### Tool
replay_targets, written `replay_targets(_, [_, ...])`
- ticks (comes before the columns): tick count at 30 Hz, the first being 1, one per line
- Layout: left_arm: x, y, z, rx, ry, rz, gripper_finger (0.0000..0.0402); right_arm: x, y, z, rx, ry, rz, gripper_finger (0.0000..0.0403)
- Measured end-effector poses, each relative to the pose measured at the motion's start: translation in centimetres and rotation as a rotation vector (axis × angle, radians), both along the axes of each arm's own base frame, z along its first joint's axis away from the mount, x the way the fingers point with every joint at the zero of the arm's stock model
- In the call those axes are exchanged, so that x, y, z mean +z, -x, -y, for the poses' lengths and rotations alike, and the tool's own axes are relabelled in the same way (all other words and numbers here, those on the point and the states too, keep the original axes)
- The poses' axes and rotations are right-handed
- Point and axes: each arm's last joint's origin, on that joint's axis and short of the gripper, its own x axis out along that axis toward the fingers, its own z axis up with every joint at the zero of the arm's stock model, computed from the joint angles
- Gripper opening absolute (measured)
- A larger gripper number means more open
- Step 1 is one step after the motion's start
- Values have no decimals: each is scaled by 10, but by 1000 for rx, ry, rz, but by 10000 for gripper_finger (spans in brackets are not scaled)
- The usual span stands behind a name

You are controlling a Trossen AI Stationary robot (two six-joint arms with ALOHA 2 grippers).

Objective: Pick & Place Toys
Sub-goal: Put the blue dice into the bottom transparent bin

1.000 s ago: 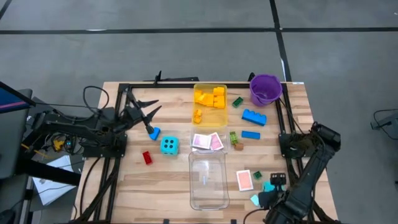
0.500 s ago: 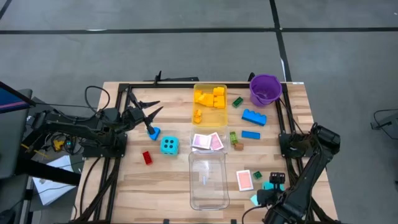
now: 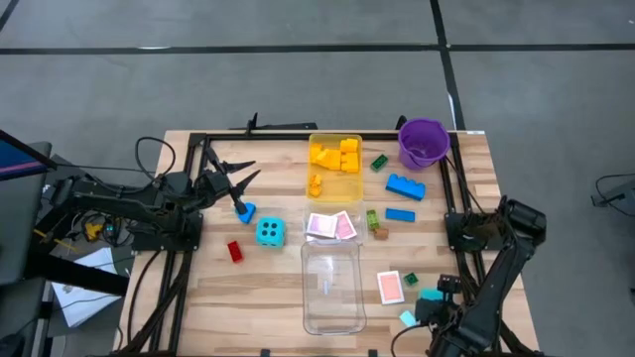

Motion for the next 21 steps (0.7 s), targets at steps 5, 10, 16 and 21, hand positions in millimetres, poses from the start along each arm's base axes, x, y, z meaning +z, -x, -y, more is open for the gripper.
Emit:
replay_targets(5, [0,0,0,0,0,0,108,-6,7,-2,-9,8,1,395])
replay_targets(10, [0,0,0,0,0,0,108,-8,7,0,-2,20,-9,395])
replay_targets(16, [0,0,0,1,1,1,108,-8,7,0,14,18,-11,395])
replay_targets(21, [0,0,0,5,1,1,108,-8,7,1,19,21,-4,395])
